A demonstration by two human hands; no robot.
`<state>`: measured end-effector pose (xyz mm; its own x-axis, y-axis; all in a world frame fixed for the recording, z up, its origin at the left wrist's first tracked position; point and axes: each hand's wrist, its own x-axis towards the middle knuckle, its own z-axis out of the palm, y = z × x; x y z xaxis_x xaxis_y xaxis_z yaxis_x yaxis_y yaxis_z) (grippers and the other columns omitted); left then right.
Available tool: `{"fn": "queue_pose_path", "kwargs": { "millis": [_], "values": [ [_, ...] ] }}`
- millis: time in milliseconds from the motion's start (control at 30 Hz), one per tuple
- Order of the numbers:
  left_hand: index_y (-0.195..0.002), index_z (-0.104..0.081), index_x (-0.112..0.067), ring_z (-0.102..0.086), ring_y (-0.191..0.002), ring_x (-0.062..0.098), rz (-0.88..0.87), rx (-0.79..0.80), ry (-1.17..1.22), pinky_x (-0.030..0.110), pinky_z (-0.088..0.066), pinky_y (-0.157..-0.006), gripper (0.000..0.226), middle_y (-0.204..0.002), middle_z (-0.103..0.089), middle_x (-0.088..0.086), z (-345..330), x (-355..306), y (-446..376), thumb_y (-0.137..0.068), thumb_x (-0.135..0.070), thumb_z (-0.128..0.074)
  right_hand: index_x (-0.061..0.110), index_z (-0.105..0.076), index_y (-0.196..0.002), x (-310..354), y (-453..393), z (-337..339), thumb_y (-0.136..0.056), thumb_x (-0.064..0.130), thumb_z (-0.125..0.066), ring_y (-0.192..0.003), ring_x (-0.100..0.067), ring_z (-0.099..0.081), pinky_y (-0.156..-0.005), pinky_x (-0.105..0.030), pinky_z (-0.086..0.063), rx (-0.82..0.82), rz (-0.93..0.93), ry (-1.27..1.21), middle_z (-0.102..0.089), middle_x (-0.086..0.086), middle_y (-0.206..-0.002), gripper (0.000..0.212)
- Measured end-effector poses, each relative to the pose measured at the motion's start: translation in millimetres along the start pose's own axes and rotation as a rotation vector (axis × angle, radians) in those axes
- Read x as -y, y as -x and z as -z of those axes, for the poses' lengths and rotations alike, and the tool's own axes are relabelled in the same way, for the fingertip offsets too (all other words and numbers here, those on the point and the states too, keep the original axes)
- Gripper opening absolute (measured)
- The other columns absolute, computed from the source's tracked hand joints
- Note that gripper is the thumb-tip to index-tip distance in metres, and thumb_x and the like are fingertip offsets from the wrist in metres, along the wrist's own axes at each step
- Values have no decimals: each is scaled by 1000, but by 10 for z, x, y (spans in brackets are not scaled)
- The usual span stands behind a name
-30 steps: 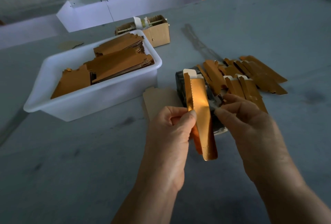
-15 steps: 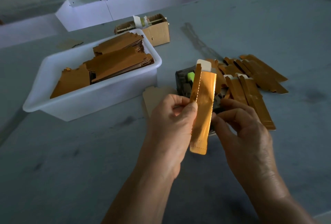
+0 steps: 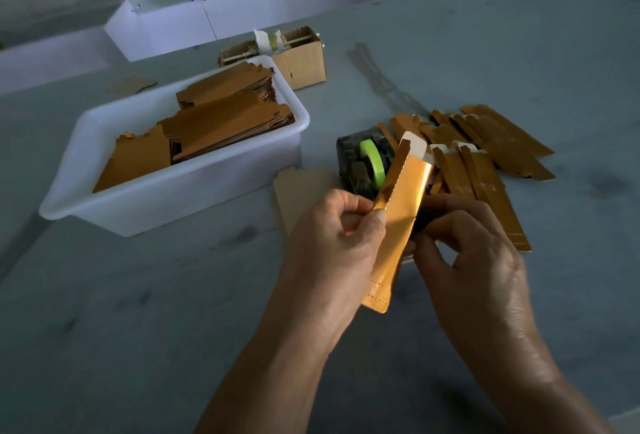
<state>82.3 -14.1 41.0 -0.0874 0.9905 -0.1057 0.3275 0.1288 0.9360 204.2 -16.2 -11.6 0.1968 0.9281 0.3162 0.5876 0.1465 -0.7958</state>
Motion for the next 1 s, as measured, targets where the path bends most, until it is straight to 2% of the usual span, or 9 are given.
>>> {"fn": "queue_pose_path", "kwargs": {
  "millis": [100,200,267,300,367,500,733,833,1000],
  "values": [
    [-84,-64,-27,-63,-69,7,-76,-67,56,21,-45,-55,7,-80,-69,-5,39,40,63,-88,-32,-64,25,-58,-78,6,4,83,-84,14,-61,-90,8,-56,-70,3,-38,-16,-35,-139,-58,10,-107,14],
    [-79,-67,-24,-60,-61,3,-100,-166,159,14,-44,-49,9,-73,-68,-3,115,107,122,-84,-31,-67,28,-61,-78,45,-19,226,-78,35,-62,-84,-4,-61,-65,-9,-47,23,-167,-435,-64,9,-93,7],
    [-80,-68,-16,-58,-57,6,-5,-124,283,13,-45,-48,7,-70,-68,1,132,120,155,-83,-22,-67,25,-63,-80,108,-17,317,-69,46,-63,-77,-14,-61,-68,-24,-52,155,-187,-604,-63,1,-81,24],
    [-81,-69,-13,-58,-56,6,28,-90,302,13,-45,-48,8,-69,-68,2,130,124,165,-84,-21,-66,23,-64,-79,150,-18,350,-67,48,-65,-73,-14,-60,-67,-25,-52,231,-182,-683,-63,0,-76,27],
    [-82,-70,-14,-60,-55,5,47,-41,283,14,-46,-48,9,-67,-69,0,115,133,184,-85,-22,-66,22,-67,-77,255,-15,384,-65,41,-68,-68,-8,-60,-62,-17,-51,365,-157,-767,-64,1,-72,23],
    [-76,-70,-21,-63,-55,5,31,-25,265,13,-44,-47,8,-66,-70,-2,106,128,222,-83,-24,-67,24,-72,-76,352,-11,390,-61,28,-62,-65,-4,-61,-56,-11,-47,438,-141,-727,-68,3,-72,18],
    [-78,-70,-27,-62,-53,3,-24,-9,224,12,-41,-45,6,-67,-72,-2,120,88,272,-83,-24,-68,35,-71,-89,357,-13,331,-65,29,-57,-66,-5,-61,-57,-12,-48,415,-99,-596,-67,4,-74,28],
    [-80,-71,-27,-62,-54,3,-35,12,203,13,-41,-45,6,-69,-72,-2,131,81,282,-84,-24,-69,41,-54,-117,324,-31,320,-65,29,-59,-67,-8,-64,-59,-15,-50,410,-97,-544,-67,3,-74,54],
    [-83,-70,-31,-68,-64,8,-61,61,177,17,-48,-54,4,-75,-74,-3,144,90,274,-82,-26,-69,39,-37,-126,330,-59,330,-61,37,-59,-67,-5,-67,-57,-12,-50,402,-152,-462,-70,7,-75,69]
  ]
}}
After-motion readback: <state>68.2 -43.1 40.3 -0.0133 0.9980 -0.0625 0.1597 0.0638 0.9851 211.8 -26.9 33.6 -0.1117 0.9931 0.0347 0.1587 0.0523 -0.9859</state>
